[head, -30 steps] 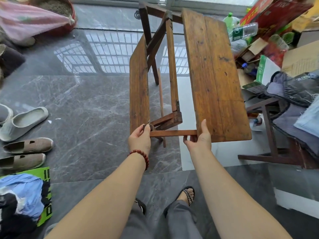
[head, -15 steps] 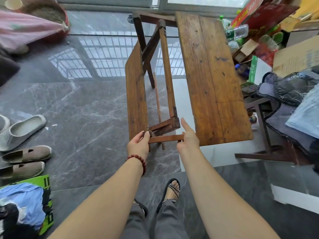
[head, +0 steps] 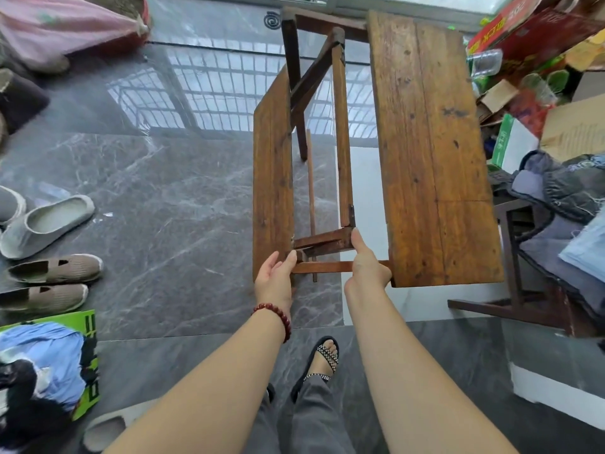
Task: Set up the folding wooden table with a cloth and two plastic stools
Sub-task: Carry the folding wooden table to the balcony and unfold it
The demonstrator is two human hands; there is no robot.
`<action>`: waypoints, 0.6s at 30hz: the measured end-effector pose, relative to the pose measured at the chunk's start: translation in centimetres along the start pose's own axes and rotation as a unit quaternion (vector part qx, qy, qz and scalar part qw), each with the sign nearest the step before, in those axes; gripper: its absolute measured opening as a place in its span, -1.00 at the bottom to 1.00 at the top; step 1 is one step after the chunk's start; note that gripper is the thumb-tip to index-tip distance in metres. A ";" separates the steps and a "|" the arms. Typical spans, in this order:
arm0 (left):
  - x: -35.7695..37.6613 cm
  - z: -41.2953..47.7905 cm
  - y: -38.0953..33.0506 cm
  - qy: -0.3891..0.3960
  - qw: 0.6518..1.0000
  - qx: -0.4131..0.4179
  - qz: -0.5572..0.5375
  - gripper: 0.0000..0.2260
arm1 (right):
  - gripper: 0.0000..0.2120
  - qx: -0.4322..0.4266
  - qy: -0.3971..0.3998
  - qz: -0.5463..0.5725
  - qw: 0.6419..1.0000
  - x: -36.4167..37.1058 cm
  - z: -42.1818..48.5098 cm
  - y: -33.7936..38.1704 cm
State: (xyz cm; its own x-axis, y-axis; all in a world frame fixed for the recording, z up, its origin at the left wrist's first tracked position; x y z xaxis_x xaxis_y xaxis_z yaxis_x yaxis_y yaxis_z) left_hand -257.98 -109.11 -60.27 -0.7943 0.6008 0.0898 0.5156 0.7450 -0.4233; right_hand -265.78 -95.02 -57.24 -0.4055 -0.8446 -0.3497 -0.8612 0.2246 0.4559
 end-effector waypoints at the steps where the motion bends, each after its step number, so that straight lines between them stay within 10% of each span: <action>1: 0.1 -0.3 0.3 0.000 1.000 -0.018 -0.022 -0.61 | -0.24 0.000 -0.003 -0.004 1.000 0.0 -0.1 0.0; 18: 2.4 3.0 4.7 0.048 0.963 -0.199 -0.175 0.01 | -0.17 -0.010 0.054 0.077 0.995 1.0 2.3 -1.3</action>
State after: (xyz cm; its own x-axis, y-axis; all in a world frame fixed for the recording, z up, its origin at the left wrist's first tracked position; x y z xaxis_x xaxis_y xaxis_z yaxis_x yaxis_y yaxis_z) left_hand -258.44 -105.05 -64.72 -0.9182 0.3025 0.2558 0.3192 0.9474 0.0254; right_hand -265.74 -95.07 -60.06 -0.4967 -0.8482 -0.1842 -0.7842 0.3475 0.5141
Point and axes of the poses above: each hand's wrist, its own z-axis towards the middle knuckle, its own x-axis out of the palm, y = z × x, the point moved 6 cm from there along z, towards the middle knuckle
